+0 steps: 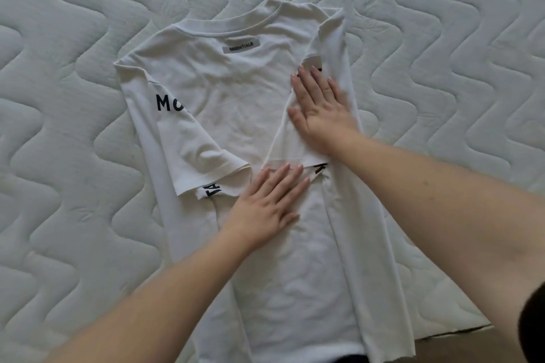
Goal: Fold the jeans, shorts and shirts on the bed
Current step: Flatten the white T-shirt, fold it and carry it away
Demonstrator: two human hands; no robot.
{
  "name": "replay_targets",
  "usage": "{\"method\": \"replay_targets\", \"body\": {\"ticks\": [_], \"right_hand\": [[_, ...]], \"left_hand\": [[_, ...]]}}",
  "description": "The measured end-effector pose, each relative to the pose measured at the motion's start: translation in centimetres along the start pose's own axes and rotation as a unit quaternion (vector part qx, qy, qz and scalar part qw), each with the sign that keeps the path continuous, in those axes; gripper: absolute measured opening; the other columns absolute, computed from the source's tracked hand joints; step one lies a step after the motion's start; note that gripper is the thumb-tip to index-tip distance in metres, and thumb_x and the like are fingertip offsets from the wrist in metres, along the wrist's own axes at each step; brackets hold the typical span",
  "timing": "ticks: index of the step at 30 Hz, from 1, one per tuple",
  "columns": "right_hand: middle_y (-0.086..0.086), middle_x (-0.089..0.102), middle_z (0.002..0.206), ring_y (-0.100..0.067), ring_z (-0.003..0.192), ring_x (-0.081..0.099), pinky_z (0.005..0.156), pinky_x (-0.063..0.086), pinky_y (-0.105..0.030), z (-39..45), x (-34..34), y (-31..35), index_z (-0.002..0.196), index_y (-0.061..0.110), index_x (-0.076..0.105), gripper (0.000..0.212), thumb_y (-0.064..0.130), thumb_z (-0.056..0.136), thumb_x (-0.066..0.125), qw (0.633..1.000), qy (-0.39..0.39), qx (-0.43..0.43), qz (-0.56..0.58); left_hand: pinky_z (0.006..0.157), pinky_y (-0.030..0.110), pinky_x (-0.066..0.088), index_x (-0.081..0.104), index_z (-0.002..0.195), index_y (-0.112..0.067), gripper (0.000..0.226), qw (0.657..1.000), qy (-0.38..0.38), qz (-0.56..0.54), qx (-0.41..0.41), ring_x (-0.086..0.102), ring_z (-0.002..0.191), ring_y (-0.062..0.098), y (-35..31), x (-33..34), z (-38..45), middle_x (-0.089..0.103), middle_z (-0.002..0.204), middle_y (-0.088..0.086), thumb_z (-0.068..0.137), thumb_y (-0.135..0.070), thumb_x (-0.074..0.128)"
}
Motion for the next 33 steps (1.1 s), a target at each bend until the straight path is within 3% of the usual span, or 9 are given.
{"method": "replay_targets", "body": {"ticks": [5,8,11,14,17,20,25,30,33], "right_hand": [[0.008,-0.015,0.163,-0.009,0.148,-0.017,0.115,-0.018,-0.03,0.0,-0.9,0.0,0.154,0.027,-0.01,0.066,0.056,0.099,0.011,0.999,0.031,0.0,0.013],[0.006,-0.004,0.164,-0.01,0.15,-0.006,0.117,-0.012,-0.032,-3.0,-1.9,0.2,0.156,0.024,0.0,0.063,0.049,0.102,0.021,0.998,-0.043,0.024,0.04],[0.0,0.012,0.163,-0.016,0.15,0.01,0.119,0.0,-0.038,-9.2,-1.9,0.3,0.156,0.019,0.014,0.06,0.037,0.103,0.035,0.983,-0.119,0.075,0.115],[-0.007,0.03,0.156,-0.026,0.142,0.03,0.114,0.017,-0.041,-15.8,-0.9,0.0,0.152,0.018,0.029,0.06,0.033,0.097,0.05,0.959,-0.139,0.165,0.184],[-0.013,0.04,0.142,-0.031,0.13,0.038,0.106,0.027,-0.043,-23.1,1.6,-1.6,0.148,0.018,0.034,0.073,0.039,0.086,0.066,0.91,-0.086,0.326,0.241],[-0.013,0.047,0.132,-0.033,0.123,0.043,0.105,0.033,-0.047,-29.7,3.5,-2.3,0.138,0.015,0.043,0.075,0.037,0.076,0.077,0.876,-0.027,0.381,0.294],[-0.01,0.055,0.12,-0.031,0.113,0.05,0.098,0.04,-0.047,-35.9,5.6,-2.0,0.123,0.013,0.051,0.058,0.04,0.077,0.076,0.866,0.07,0.398,0.294],[-0.011,0.062,0.114,-0.032,0.104,0.059,0.09,0.05,-0.049,-38.4,6.7,-2.3,0.118,0.011,0.057,0.054,0.045,0.08,0.073,0.85,0.14,0.407,0.303],[-0.01,0.064,0.112,-0.027,0.092,0.059,0.077,0.05,-0.04,-40.0,6.7,-2.6,0.117,0.01,0.055,0.051,0.043,0.082,0.073,0.839,0.169,0.408,0.316]], "left_hand": [[0.119,0.044,0.019,0.034,0.151,-0.018,0.069,0.998,0.041,0.015,-0.048,0.026,0.146,0.024,-1.6,-0.6,-0.1,0.028,0.159,0.004,0.092,-0.047,0.054],[0.119,0.044,0.009,0.031,0.152,-0.019,0.064,0.997,0.05,-0.017,-0.049,0.022,0.148,0.023,-1.6,-1.4,0.1,0.024,0.16,0.004,0.095,-0.042,0.048],[0.119,0.041,0.017,0.032,0.152,-0.018,0.06,0.996,0.01,-0.06,-0.064,0.024,0.147,0.019,-1.9,-2.1,-1.7,0.026,0.16,0.003,0.096,-0.035,0.039],[0.116,0.042,0.028,0.031,0.152,-0.014,0.06,0.986,-0.034,-0.113,-0.121,0.028,0.146,0.021,-2.6,-2.2,-5.8,0.029,0.158,0.007,0.095,-0.028,0.046],[0.11,0.039,0.032,0.035,0.149,-0.014,0.059,0.962,-0.074,-0.162,-0.205,0.038,0.138,0.028,-3.6,-1.3,-11.4,0.036,0.153,0.013,0.093,-0.027,0.051],[0.106,0.044,0.037,0.038,0.144,-0.011,0.063,0.926,-0.067,-0.172,-0.33,0.043,0.131,0.033,-4.9,-0.6,-17.9,0.041,0.147,0.019,0.088,-0.031,0.06],[0.108,0.05,0.034,0.037,0.147,-0.007,0.091,0.864,0.019,-0.181,-0.47,0.038,0.135,0.039,-6.9,1.1,-25.3,0.032,0.152,0.023,0.072,-0.028,0.084],[0.095,0.047,0.046,0.057,0.121,-0.004,0.068,0.682,-0.008,-0.31,-0.663,0.055,0.11,0.035,-7.9,2.0,-28.7,0.058,0.118,0.018,0.067,-0.032,0.087],[0.092,0.045,0.048,0.063,0.114,-0.002,0.052,0.64,0.101,-0.348,-0.678,0.059,0.106,0.038,-9.1,2.8,-29.8,0.062,0.113,0.021,0.076,-0.033,0.08]]}}
Point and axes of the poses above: each hand's wrist, its own z-axis towards the middle knuckle, its own x-axis out of the palm, y = z × x, the point moved 4 cm from there along z, towards the middle knuckle
